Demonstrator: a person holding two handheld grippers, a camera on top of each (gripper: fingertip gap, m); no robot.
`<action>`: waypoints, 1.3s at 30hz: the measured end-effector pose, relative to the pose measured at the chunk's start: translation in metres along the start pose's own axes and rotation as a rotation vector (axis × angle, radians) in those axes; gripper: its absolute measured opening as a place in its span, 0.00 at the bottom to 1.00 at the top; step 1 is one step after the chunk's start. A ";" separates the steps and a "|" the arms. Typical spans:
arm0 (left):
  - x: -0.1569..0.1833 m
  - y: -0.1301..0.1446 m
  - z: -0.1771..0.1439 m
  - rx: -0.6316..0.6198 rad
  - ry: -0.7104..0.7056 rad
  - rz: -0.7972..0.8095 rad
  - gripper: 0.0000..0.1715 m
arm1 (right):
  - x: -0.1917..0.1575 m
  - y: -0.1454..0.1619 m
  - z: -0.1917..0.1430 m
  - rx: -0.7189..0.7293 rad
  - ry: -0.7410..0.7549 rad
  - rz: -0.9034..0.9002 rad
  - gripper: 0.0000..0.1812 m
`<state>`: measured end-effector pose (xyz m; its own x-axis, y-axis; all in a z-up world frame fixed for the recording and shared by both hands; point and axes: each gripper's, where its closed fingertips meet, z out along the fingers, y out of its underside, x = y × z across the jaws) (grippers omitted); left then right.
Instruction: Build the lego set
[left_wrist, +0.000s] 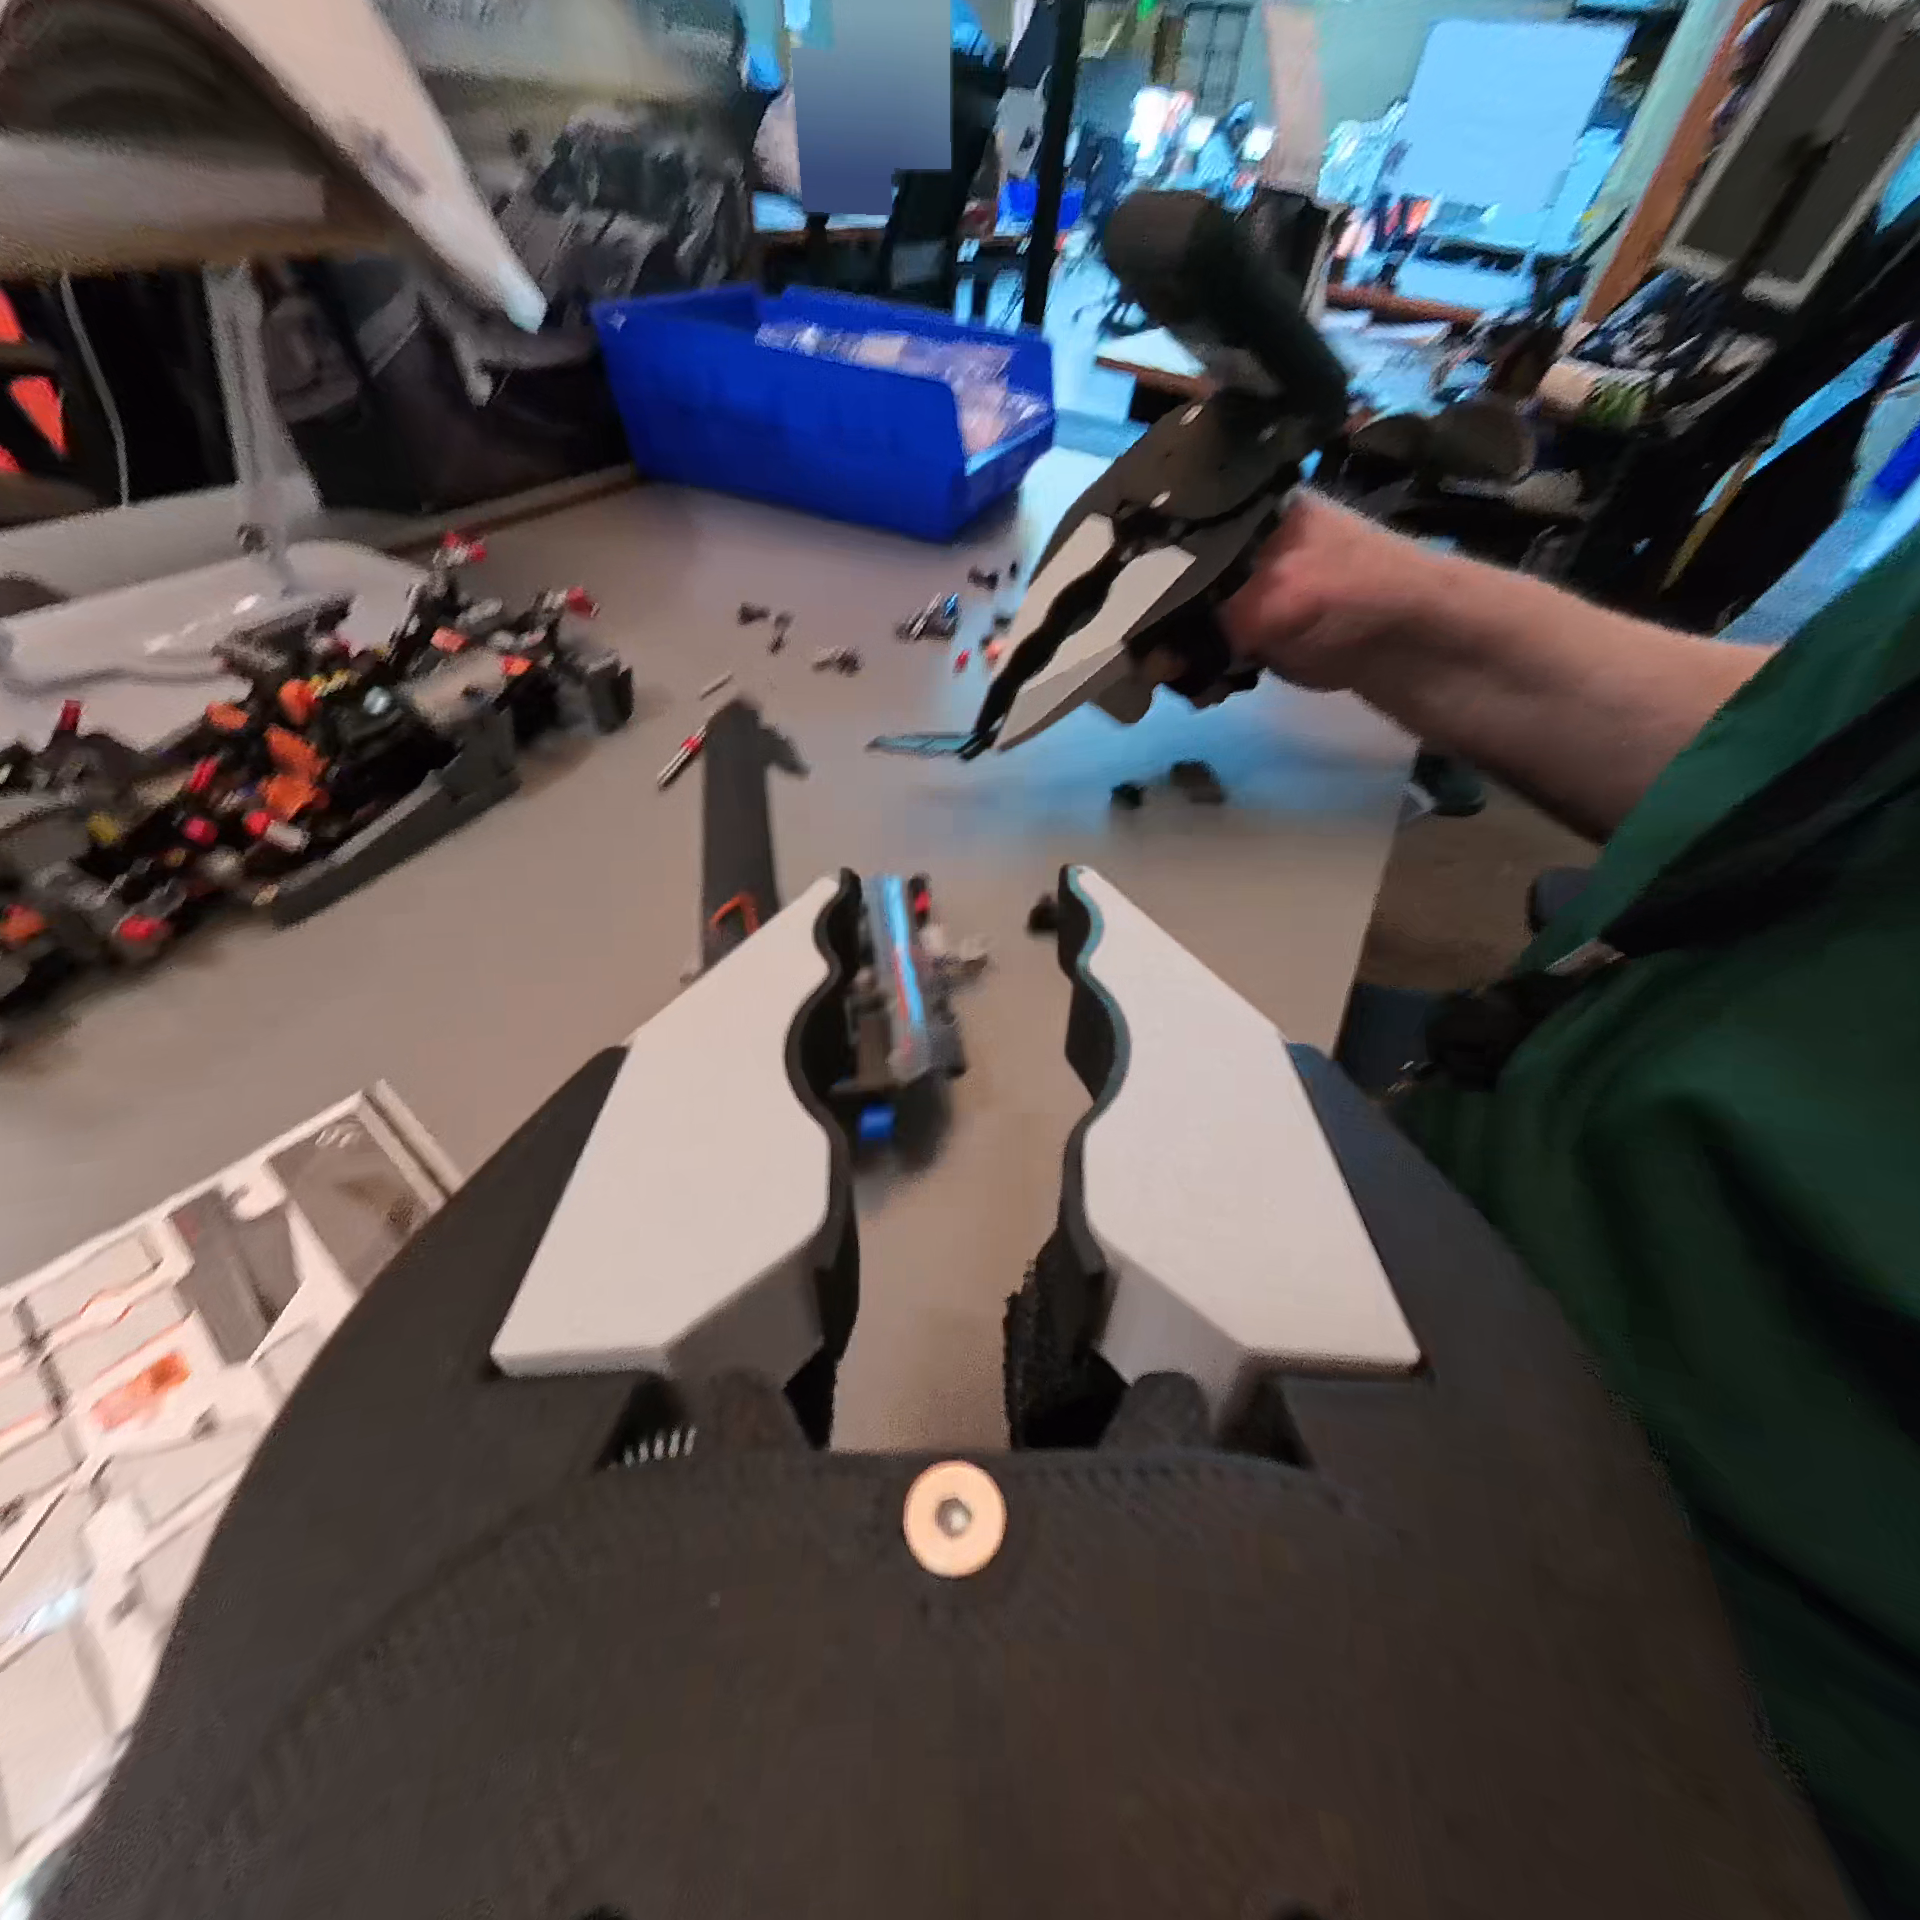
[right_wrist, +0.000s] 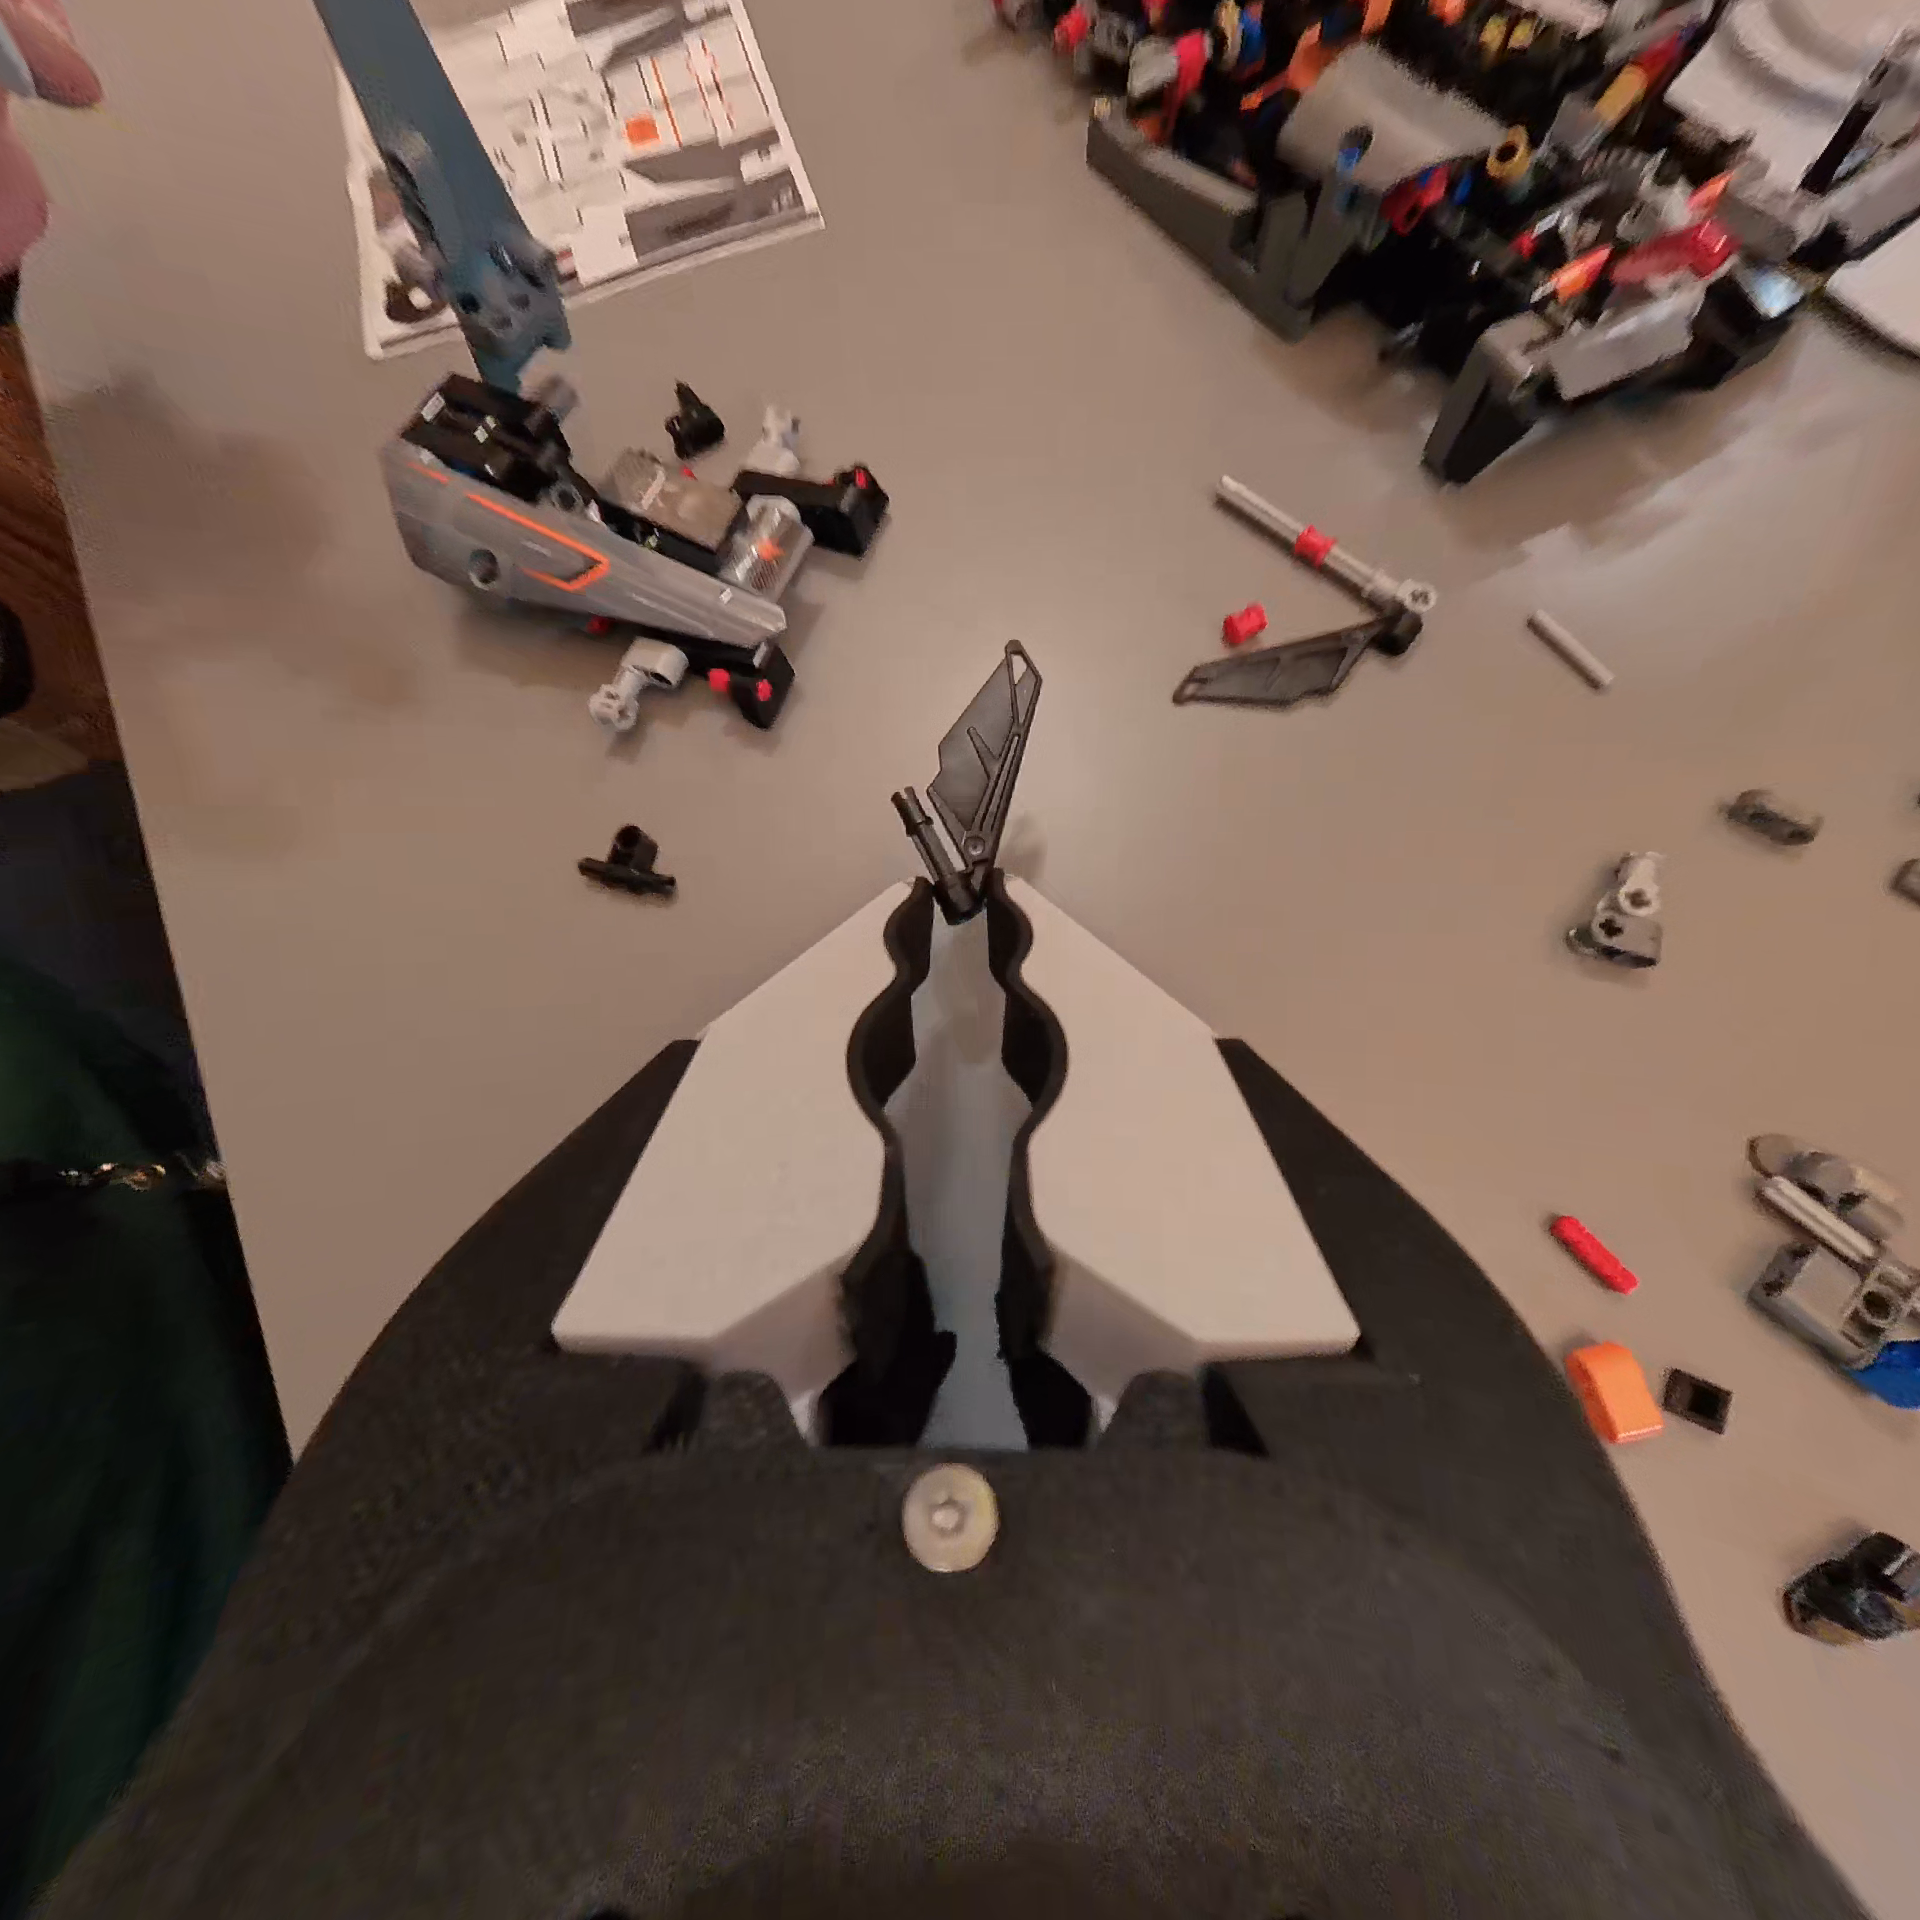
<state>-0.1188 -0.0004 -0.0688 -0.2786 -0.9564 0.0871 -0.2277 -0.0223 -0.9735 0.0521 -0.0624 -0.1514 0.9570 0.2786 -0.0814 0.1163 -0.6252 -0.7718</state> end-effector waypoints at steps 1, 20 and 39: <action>0.009 -0.010 0.002 0.031 0.025 0.004 0.22 | -0.001 -0.006 -0.003 0.023 0.001 -0.004 0.04; 0.040 -0.060 0.128 0.158 0.050 -0.313 0.24 | -0.032 -0.095 -0.078 0.428 0.087 -0.184 0.04; 0.028 -0.075 0.150 0.271 0.224 -0.609 0.10 | -0.032 -0.092 -0.078 0.412 0.194 -0.358 0.04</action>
<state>0.0308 -0.0694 -0.0252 -0.3674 -0.6687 0.6464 -0.1717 -0.6343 -0.7537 0.0312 -0.0704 -0.0286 0.9128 0.2575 0.3171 0.3659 -0.1704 -0.9149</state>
